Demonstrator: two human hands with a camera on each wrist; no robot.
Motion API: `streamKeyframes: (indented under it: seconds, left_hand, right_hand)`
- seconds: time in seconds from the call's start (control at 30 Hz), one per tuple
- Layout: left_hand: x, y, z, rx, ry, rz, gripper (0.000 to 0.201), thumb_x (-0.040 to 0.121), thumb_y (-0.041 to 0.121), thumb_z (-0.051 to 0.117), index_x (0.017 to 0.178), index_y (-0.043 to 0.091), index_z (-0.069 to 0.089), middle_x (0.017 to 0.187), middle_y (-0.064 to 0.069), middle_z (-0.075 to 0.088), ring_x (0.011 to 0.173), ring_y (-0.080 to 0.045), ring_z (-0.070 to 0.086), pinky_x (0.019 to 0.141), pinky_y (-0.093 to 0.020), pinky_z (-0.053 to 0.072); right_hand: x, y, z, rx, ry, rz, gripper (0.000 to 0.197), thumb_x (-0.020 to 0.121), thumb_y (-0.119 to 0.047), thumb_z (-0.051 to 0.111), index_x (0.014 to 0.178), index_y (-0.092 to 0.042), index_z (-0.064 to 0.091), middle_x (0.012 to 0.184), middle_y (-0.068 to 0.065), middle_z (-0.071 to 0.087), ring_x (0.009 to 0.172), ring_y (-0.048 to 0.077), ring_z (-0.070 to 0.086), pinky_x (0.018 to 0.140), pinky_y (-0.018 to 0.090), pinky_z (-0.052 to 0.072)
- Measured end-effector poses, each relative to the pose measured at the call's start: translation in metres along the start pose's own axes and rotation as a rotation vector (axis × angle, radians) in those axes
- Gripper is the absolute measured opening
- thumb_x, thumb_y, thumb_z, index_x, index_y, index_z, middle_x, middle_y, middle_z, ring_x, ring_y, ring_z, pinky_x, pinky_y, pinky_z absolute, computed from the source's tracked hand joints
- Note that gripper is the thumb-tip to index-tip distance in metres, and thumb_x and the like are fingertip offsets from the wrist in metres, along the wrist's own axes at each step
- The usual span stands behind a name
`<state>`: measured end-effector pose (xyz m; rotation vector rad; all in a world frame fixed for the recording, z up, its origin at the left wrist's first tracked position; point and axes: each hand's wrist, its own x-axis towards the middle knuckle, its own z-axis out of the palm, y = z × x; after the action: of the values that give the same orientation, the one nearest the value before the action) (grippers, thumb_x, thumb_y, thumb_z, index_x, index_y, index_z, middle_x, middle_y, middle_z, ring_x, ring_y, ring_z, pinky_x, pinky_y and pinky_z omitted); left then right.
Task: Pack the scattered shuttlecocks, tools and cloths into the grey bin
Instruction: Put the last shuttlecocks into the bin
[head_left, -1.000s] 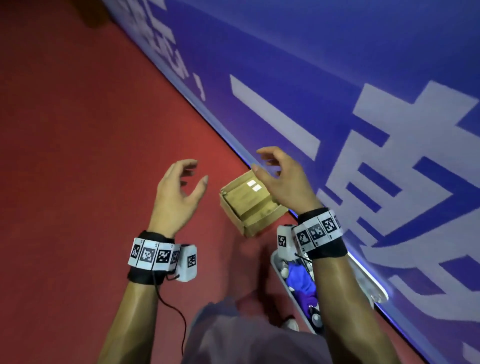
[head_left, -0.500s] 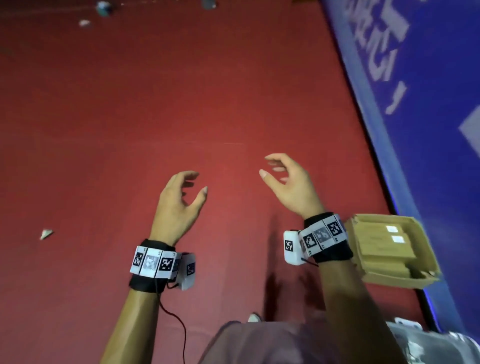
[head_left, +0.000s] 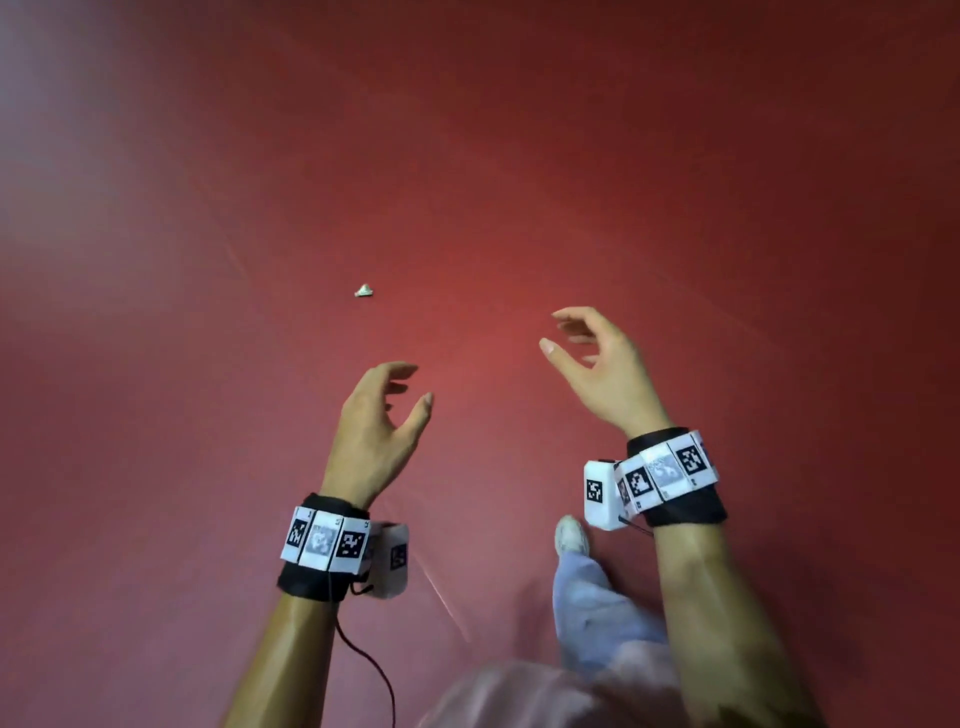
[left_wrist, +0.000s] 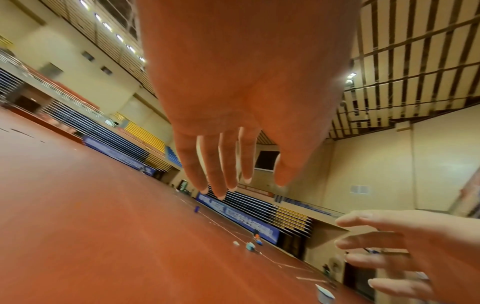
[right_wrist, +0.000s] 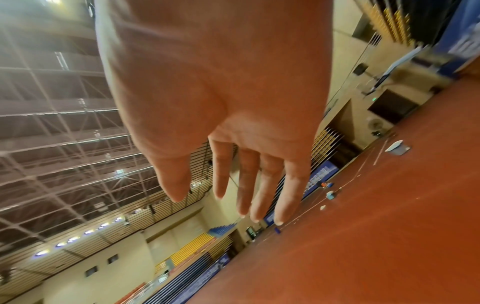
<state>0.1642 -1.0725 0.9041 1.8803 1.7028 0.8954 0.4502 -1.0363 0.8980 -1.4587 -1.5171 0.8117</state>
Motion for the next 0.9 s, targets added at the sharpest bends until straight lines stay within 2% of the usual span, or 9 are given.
streamKeyframes:
  seconds: [0.13,0.3,0.47,0.67,0.9]
  left_hand:
    - [0.068,-0.015,-0.010,0.038,0.100,-0.090,0.034,0.094,0.034,0.070,0.126,0.024,0.061,0.121,0.011,0.064,0.104,-0.001,0.062,0.088,-0.030,0.055]
    - [0.144,-0.026,-0.027,0.086,0.229,-0.192,0.033,0.095,0.034,0.069,0.126,0.025,0.060,0.119,0.012,0.065,0.105,-0.001,0.062,0.088,-0.029,0.054]
    - [0.183,-0.056,-0.042,0.101,0.311,-0.326,0.034,0.093,0.031,0.070,0.125,0.023,0.061,0.119,0.011,0.066,0.104,0.000,0.062,0.088,-0.029,0.055]
    - [0.255,-0.126,-0.056,0.100,0.350,-0.436,0.034,0.093,0.031,0.071,0.125,0.023,0.061,0.118,0.011,0.066,0.104,0.000,0.062,0.088,-0.030,0.054]
    - [0.411,-0.236,-0.090,0.068,0.335,-0.443,0.035,0.093,0.029,0.071,0.126,0.023,0.060,0.120,0.010,0.065,0.104,-0.002,0.062,0.087,-0.027,0.053]
  right_hand:
    - [0.118,0.001,0.024,-0.023,-0.215,-0.065,0.036,0.090,-0.047,0.072,0.122,-0.035,0.062,0.120,-0.009,0.066,0.114,0.005,0.061,0.102,0.039,0.052]
    - [0.250,-0.012,0.051,0.068,-0.204,-0.129,0.036,0.090,-0.042,0.073,0.122,-0.030,0.062,0.115,-0.010,0.067,0.109,0.006,0.064,0.099,0.040,0.054]
    - [0.329,-0.006,0.105,0.118,-0.288,-0.118,0.035,0.090,-0.041,0.074,0.121,-0.030,0.062,0.114,-0.013,0.067,0.107,0.006,0.065,0.097,0.043,0.055]
    - [0.421,0.000,0.197,0.121,-0.396,-0.123,0.033,0.091,-0.038,0.074,0.121,-0.030,0.062,0.116,-0.015,0.067,0.107,0.004,0.065,0.097,0.040,0.055]
    - [0.570,-0.009,0.306,0.054,-0.438,-0.146,0.033,0.091,-0.036,0.074,0.122,-0.031,0.062,0.117,-0.013,0.067,0.108,0.002,0.064,0.096,0.031,0.054]
